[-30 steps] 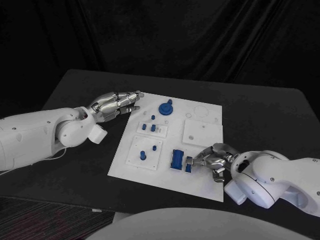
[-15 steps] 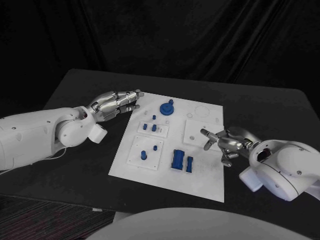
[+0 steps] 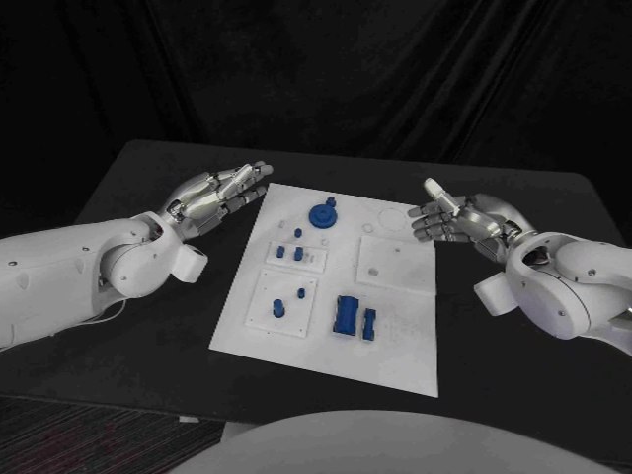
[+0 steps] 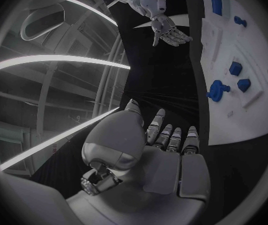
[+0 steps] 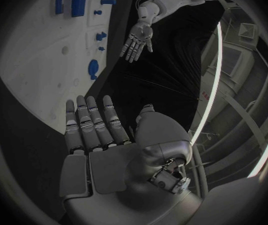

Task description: Assemble the parts on the task board

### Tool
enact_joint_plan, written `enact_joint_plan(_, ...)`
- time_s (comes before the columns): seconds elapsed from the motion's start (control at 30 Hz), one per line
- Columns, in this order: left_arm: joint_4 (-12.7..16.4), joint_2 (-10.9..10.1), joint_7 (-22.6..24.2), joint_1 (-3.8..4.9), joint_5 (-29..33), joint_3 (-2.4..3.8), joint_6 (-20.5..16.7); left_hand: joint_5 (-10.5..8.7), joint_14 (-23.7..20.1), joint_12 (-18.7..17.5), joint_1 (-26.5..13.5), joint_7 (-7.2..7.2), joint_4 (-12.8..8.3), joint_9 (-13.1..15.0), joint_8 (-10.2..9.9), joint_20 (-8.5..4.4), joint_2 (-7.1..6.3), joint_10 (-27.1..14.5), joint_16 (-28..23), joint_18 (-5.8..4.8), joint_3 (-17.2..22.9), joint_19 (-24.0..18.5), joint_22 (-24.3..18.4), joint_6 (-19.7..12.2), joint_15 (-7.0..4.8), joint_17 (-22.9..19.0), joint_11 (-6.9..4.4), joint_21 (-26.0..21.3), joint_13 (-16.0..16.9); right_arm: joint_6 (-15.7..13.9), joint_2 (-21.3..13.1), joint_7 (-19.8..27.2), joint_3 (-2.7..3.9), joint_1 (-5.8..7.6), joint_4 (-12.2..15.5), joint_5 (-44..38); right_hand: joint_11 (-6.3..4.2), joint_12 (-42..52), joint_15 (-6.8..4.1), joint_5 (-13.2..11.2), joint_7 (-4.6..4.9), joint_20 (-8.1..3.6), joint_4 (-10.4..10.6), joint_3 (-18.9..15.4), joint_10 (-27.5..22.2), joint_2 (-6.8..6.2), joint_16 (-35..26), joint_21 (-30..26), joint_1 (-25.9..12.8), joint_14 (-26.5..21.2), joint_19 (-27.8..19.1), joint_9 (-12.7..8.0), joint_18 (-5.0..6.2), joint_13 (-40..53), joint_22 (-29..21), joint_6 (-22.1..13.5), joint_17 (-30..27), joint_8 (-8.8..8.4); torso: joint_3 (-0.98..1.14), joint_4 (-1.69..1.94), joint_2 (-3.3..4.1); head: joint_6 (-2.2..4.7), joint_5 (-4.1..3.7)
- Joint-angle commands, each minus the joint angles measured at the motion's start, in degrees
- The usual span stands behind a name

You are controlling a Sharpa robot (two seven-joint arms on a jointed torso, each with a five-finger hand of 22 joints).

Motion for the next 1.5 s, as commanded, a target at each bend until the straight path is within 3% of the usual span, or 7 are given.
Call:
enact_joint_plan(0.03,0.4,0.1,6.2,-0.12,0.4,0.06,-4.6,0.28,0.0,-0.5,0.1,-1.8,0.0,-0.1,-0.7,-1.18,-0.02,-0.5,-0.2,0.43,-0.6,0.0,-0.1,-1.0,-1.3,-0.1,-2.11,-0.3,-0.2,6.9,0.6,15.1,0.01,-0.46,-1.7,6.2,-2.04,-0.9,-1.84,-0.5,-3.66,0.75,0.1,-0.7,-7.2,-0.97,-1.5,-1.0,1.9,-15.0,-13.4,-2.0,-0.96,-3.7,-13.8,-5.4,-4.7,-1.76,-0.12,0.06,-0.48,-0.01,-0.21)
enact_joint_plan(0.67,0.6,0.2,8.0,-0.62,0.4,0.06,-5.8,0.41,0.0,-1.6,0.3,-4.52,0.0,-0.9,-4.5,-1.54,-0.37,-2.5,-0.2,0.24,-1.5,0.0,-0.1,-8.5,-1.44,-0.1,-3.39,-0.3,-0.7,9.9,2.4,21.2,-0.01,-2.19,-6.6,4.6,-4.74,1.2,-4.67,-0.4,-7.64,0.42,0.2,1.5,-28.0,-2.18,-2.9,-2.5,2.5,-31.6,-19.9,-3.9,1.58,-12.6,-23.6,-12.5,-7.8,-1.36,-0.13,-0.29,-0.67,-0.01,0.16)
enact_joint_plan(0.7,0.5,0.1,4.5,-0.53,0.0,0.01,-5.5,-3.9,0.0,-1.9,-21.0,-2.65,-5.1,-2.7,-6.4,-3.76,-4.42,-3.4,-0.2,-2.92,3.6,0.0,-0.1,-12.9,-1.62,-0.1,-0.42,-0.3,-0.9,8.3,2.4,19.3,-0.03,-1.99,-6.5,5.6,-7.14,-3.6,-6.97,-6.0,-4.48,-4.5,-4.8,6.8,-32.9,-4.7,-4.6,-2.9,-13.9,-35.4,-20.4,-7.1,-1.62,-17.2,-25.2,-19.5,-8.9,-5.25,-0.13,-0.05,-0.77,0.01,0.0)
enact_joint_plan(0.83,0.8,0.3,4.2,-0.77,0.3,0.36,-6.7,-4.78,0.0,-1.9,-26.5,-2.65,-6.3,-2.7,-6.4,-3.73,-5.78,-3.4,-0.2,-2.94,4.9,0.0,-0.1,-14.3,-1.62,-0.1,-0.42,-0.3,-0.9,7.1,3.2,19.5,0.73,-2.57,-6.9,6.3,-12.53,-9.2,-12.28,-6.0,-4.48,-10.39,-11.2,13.8,-32.9,-11.57,-4.6,-2.9,-33.8,-35.4,-20.4,-7.1,-6.66,-17.2,-25.2,-28.5,-8.9,-13.64,0.0,-0.23,-1.02,0.65,-0.08)
enact_joint_plan(0.9,1.1,0.6,4.0,-1.03,0.6,0.74,-8.1,-5.44,0.0,-1.9,-29.9,-2.65,-7.2,-2.7,-6.4,-7.86,-6.48,-3.4,-0.2,-3.62,5.7,0.0,-0.1,-15.1,-1.62,-0.1,-0.42,-0.3,-0.9,5.7,4.0,19.6,1.54,-3.19,-7.4,7.2,-12.53,-14.3,-12.28,-6.0,-4.48,-15.68,-16.5,15.6,-32.9,-11.57,-4.6,-2.9,-39.4,-35.4,-20.4,-7.1,-6.66,-17.2,-25.2,-31.0,-8.9,-13.64,0.13,-0.41,-1.28,1.32,-0.17)
enact_joint_plan(1.47,7.1,6.3,-1.2,-6.26,6.7,8.4,-35.6,-13.14,0.0,-1.9,-49.9,-2.65,-12.0,-2.7,-6.4,-7.86,-10.59,-3.4,-0.2,-9.75,10.5,0.0,-0.1,-19.3,-1.62,-0.1,-0.42,-0.3,-0.9,-14.4,15.8,21.6,13.53,-12.32,-13.8,19.3,-12.53,-14.3,-12.28,-6.0,-4.48,-15.68,-16.5,20.2,-32.9,-11.57,-4.6,-2.9,-52.2,-35.4,-20.4,-7.1,-6.66,-17.2,-25.2,-36.5,-8.9,-13.64,2.56,-3.73,-6.07,13.55,-1.81)
enact_joint_plan(1.5,7.5,6.6,-1.6,-6.61,7.1,8.91,-37.4,-13.14,0.0,-1.9,-50.7,-2.65,-12.1,-2.7,-6.4,-7.86,-14.73,-3.4,-0.2,-9.75,10.7,0.0,-0.1,-19.5,-1.62,-0.1,-0.42,-0.3,-0.9,-14.8,16.1,21.6,13.79,-12.52,-14.0,19.5,-12.53,-14.3,-12.28,-6.0,-4.48,-15.68,-16.5,20.2,-32.9,-11.57,-4.6,-2.9,-52.2,-35.4,-20.4,-7.1,-6.66,-17.2,-25.2,-36.5,-8.9,-13.64,2.66,-3.86,-6.25,14.02,-1.87)
